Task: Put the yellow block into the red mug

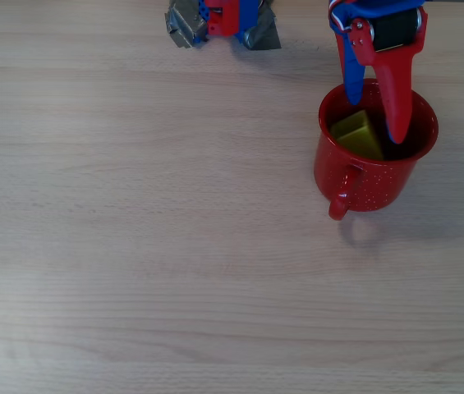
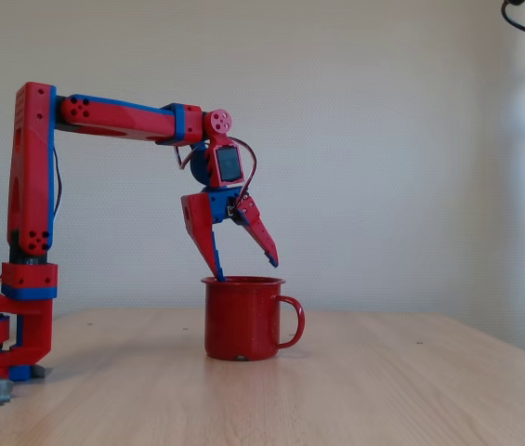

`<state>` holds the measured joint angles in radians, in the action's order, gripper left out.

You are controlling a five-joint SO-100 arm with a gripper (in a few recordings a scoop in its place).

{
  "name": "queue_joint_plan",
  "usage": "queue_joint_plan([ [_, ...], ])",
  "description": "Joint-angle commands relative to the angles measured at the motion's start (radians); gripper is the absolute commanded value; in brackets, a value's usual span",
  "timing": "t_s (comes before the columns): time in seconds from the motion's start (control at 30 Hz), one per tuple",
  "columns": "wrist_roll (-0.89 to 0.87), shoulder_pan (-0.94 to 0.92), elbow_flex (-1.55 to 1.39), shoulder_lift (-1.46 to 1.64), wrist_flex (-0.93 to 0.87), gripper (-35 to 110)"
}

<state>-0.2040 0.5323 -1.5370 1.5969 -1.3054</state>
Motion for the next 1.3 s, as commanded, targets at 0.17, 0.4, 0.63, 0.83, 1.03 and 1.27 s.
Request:
queue_joint_plan([
  [0.17,0.043,-0.015,0.015,0.114,0.017,20],
  [0.4,0.087,-0.035,0.032,0.137,0.038,0],
  [0.63,0.092,-0.067,0.067,0.170,0.037,0],
  [0.83,0.140,-0.129,0.106,0.221,0.049,0],
  [1.03,0.206,-0.224,0.101,0.304,0.112,0],
  [1.27,0.218,-0.321,0.072,0.410,0.172,0],
])
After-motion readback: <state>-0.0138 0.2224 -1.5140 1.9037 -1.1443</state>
